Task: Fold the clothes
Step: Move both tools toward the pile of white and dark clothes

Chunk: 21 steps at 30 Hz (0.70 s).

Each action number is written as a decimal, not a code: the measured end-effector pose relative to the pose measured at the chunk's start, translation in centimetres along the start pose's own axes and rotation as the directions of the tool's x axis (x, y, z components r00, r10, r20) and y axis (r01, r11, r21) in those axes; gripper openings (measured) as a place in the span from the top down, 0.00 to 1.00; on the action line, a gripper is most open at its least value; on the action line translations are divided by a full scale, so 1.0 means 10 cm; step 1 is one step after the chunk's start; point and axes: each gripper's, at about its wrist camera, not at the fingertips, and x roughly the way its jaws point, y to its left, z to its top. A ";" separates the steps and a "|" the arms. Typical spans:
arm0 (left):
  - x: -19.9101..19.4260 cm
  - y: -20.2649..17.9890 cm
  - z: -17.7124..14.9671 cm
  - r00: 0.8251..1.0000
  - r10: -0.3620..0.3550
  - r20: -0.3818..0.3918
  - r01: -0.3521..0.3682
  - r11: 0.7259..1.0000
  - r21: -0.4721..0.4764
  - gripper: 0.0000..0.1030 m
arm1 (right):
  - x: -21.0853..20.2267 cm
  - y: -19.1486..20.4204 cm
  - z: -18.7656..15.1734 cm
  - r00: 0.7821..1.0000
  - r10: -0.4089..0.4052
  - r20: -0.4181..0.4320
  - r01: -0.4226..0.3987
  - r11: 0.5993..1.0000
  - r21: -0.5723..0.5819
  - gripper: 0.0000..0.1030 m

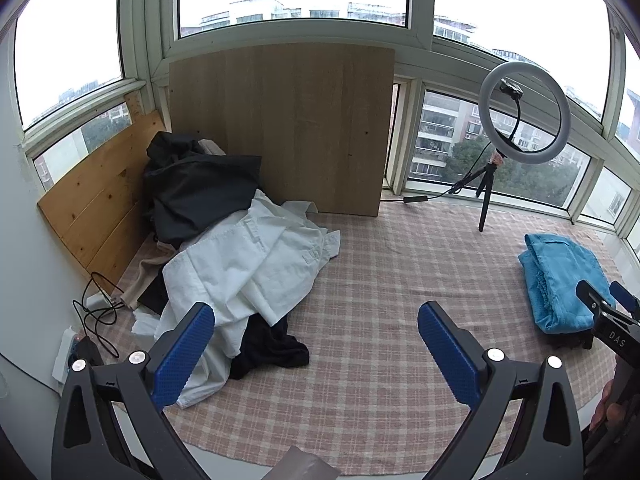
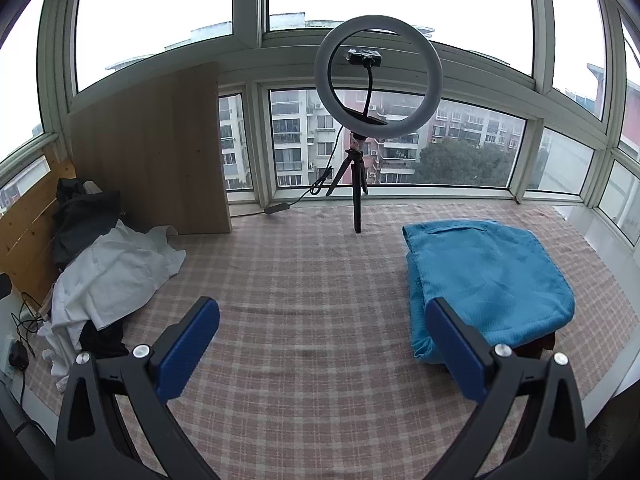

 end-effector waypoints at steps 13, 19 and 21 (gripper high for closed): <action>0.10 0.37 -0.04 0.998 0.056 -0.038 -0.059 0.994 -0.091 0.01 | 0.18 0.37 0.06 0.999 0.038 0.005 -0.038 0.996 -0.084 0.00; 0.02 0.61 -0.11 0.994 0.106 -0.030 -0.109 0.984 -0.139 0.01 | 0.17 0.62 0.10 0.999 0.016 0.050 -0.009 0.990 -0.138 0.00; -0.02 0.71 -0.15 0.991 0.131 -0.027 -0.134 0.977 -0.166 0.01 | 0.18 0.67 0.11 0.997 0.056 0.049 -0.048 0.986 -0.157 0.00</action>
